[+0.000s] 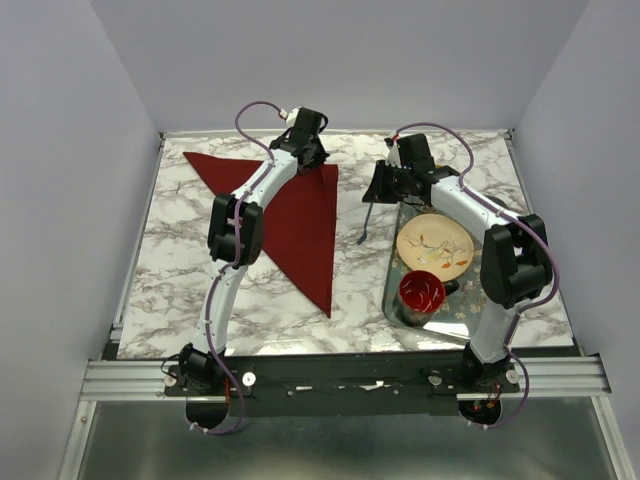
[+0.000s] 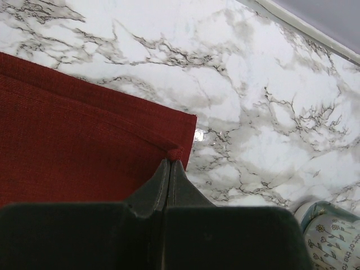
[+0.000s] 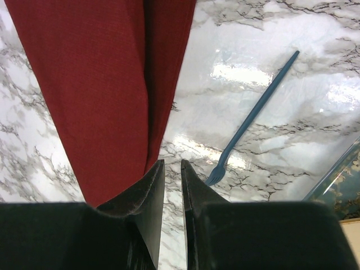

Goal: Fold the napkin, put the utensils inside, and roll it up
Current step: Fold the napkin

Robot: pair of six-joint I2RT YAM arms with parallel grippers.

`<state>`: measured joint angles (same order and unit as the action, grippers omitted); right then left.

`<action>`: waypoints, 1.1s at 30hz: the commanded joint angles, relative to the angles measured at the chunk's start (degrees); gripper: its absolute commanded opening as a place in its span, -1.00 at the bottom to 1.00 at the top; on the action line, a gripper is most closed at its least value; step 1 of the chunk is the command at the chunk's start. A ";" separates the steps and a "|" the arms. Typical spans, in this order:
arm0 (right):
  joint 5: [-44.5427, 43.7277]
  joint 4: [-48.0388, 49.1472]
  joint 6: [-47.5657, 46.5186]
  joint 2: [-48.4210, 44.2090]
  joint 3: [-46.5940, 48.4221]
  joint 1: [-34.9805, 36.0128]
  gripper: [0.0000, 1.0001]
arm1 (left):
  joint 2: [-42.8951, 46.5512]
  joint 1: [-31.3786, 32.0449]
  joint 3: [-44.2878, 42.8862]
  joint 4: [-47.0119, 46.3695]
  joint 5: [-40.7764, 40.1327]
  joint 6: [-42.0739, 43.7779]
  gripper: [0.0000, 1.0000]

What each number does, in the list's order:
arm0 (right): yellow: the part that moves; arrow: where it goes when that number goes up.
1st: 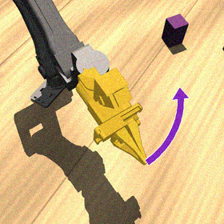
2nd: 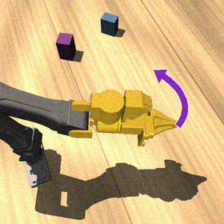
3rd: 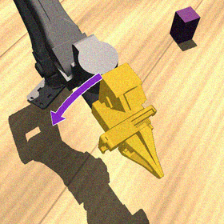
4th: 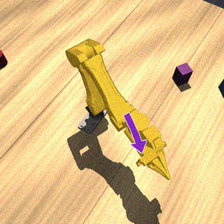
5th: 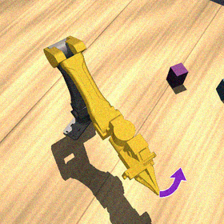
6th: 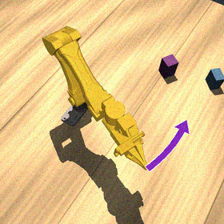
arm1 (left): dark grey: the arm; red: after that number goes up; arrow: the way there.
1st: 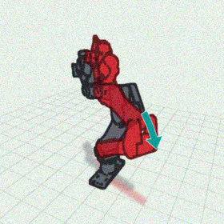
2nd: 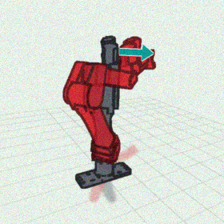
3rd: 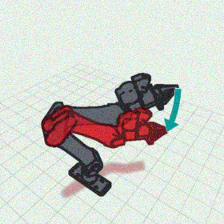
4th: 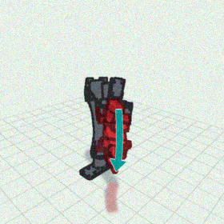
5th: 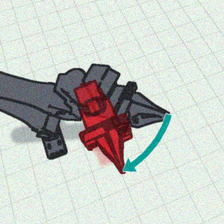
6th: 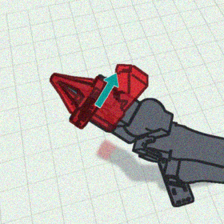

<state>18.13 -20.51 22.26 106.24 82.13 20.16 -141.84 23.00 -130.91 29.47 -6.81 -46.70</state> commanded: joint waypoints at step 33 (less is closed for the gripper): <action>1.47 1.44 -0.29 1.78 -0.04 -0.48 -0.48 | -1.95 0.29 -3.03 -0.47 0.22 -0.24 -1.00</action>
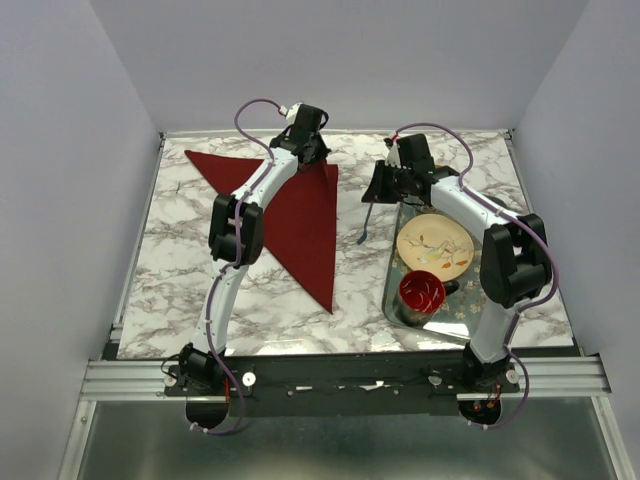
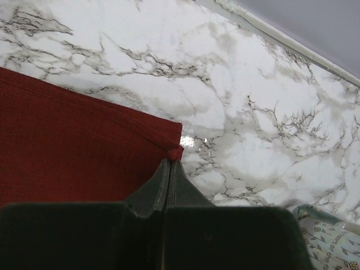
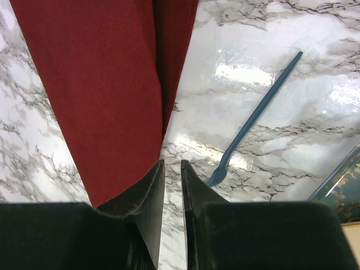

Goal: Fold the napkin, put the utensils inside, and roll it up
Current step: Fold the napkin

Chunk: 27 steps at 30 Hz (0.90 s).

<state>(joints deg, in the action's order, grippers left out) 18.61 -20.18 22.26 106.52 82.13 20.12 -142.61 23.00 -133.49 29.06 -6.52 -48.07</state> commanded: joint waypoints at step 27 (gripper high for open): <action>4.33 2.87 -0.81 -0.70 -3.11 2.46 -0.20 | 15.76 -7.34 11.82 0.39 8.18 9.05 0.63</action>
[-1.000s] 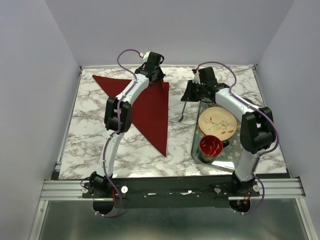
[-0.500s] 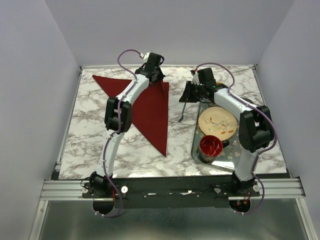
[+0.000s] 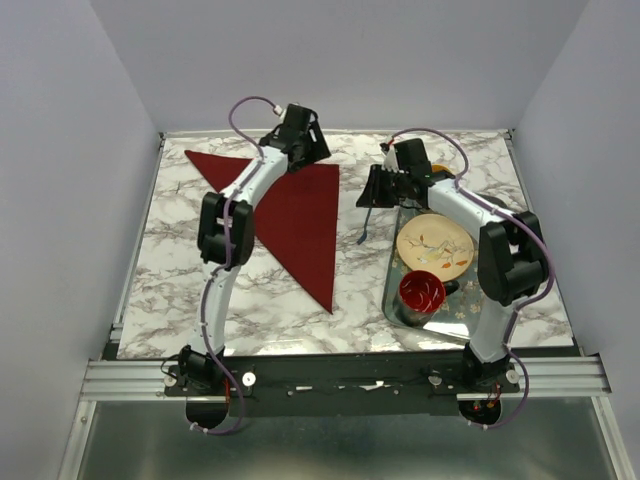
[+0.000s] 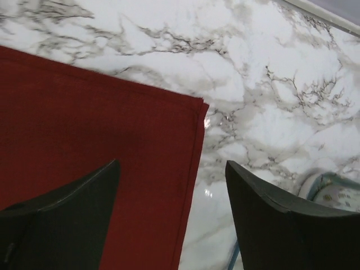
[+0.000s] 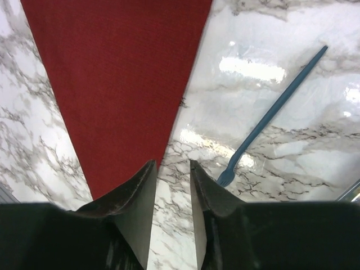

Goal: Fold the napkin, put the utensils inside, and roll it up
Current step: Fold the napkin

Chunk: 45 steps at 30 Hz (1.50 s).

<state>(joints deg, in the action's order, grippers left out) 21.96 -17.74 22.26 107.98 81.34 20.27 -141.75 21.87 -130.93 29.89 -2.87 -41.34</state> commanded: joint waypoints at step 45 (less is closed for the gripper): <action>9.16 11.41 -0.29 2.85 -18.05 25.43 -0.63 | -0.98 -36.90 9.73 -0.53 23.52 -0.49 -0.60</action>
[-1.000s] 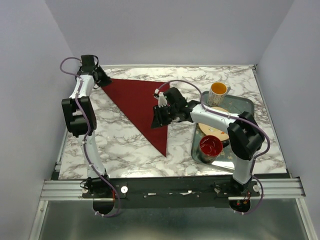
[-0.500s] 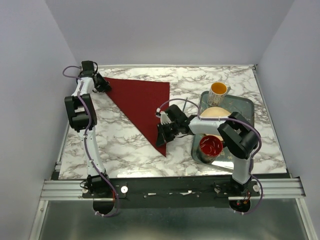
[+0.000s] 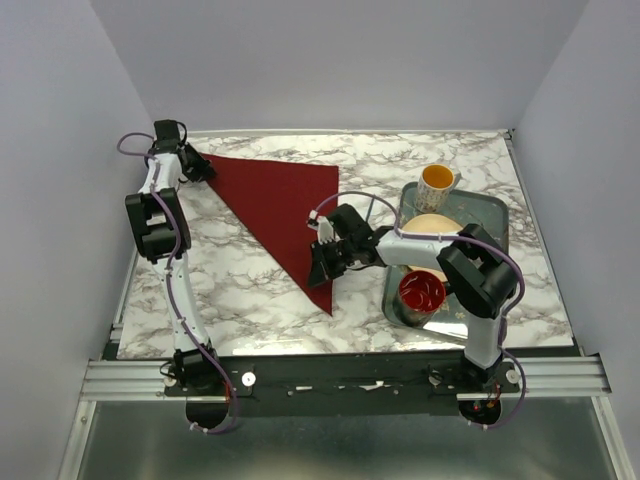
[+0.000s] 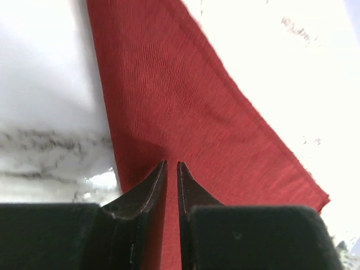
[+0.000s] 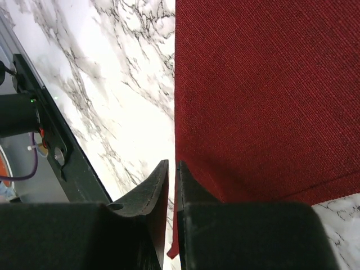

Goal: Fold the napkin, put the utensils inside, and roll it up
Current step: Fold the napkin

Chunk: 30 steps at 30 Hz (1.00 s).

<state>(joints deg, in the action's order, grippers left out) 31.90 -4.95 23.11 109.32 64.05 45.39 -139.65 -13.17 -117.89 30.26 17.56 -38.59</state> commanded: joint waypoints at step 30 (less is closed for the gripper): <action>-5.71 -6.22 -4.22 -9.21 -9.55 0.32 -0.45 | -3.69 -5.55 -6.04 -4.77 4.85 -6.93 -0.63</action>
<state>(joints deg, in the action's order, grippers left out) 25.52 -10.41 19.33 100.92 56.69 45.41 -144.64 -17.37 -123.11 27.03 21.08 -45.32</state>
